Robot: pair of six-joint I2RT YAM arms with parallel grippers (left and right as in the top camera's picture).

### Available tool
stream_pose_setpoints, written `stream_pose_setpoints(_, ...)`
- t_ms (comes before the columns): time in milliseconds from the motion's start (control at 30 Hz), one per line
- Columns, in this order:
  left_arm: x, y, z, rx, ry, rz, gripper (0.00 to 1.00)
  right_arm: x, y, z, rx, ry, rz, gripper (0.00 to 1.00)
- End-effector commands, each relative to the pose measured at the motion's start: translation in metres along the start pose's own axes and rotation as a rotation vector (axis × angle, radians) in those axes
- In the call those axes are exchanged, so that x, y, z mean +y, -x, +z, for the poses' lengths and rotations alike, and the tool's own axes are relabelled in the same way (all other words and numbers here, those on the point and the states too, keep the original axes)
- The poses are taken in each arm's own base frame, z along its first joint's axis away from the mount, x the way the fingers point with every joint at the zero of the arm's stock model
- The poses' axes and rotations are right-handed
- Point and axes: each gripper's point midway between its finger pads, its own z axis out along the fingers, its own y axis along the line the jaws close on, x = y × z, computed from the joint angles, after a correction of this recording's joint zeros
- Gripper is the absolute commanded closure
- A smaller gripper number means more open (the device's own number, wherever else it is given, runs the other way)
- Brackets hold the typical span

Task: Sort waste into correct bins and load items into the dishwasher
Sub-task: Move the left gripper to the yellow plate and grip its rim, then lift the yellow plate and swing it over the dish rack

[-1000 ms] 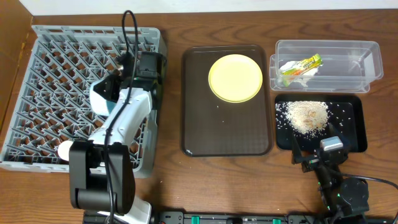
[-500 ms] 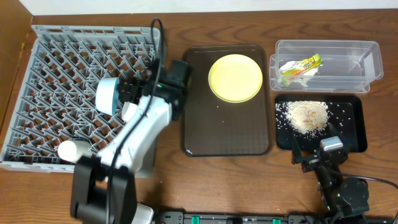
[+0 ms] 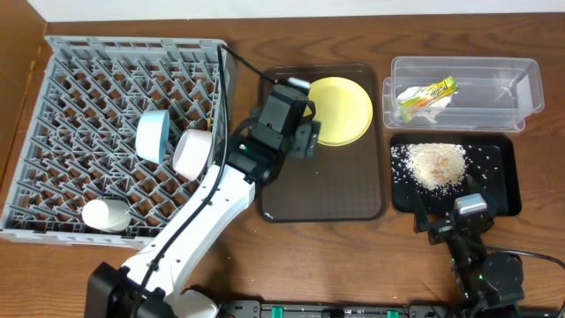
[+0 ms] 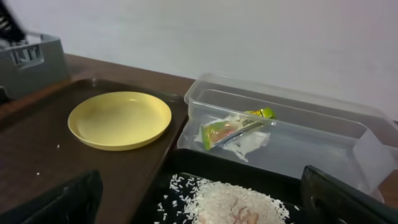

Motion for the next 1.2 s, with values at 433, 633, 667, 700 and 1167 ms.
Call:
stream_pose_setpoints(433,-0.009,-0.072,0.131,0.312,-0.124,-0.564,0.29,-0.001,-0.002,0.000,0.004,-0.002,0.005,0.01)
stream_pose_setpoints(633,-0.024,-0.089,0.155,0.371,-0.179,-0.669,0.40,-0.001,-0.002,0.000,0.005,-0.002,0.005,0.01)
stream_pose_setpoints(667,-0.026,-0.093,0.159,0.383,-0.181,-0.687,0.44,-0.001,-0.002,0.000,0.005,-0.002,0.005,0.01)
stream_pose_setpoints(700,-0.027,-0.097,0.162,0.394,-0.181,-0.703,0.48,-0.001,-0.002,0.000,0.005,-0.002,0.005,0.01)
stream_pose_setpoints(1167,-0.004,-0.154,0.099,0.706,-0.104,-0.643,0.86,-0.001,-0.002,0.000,0.004,-0.002,0.005,0.01)
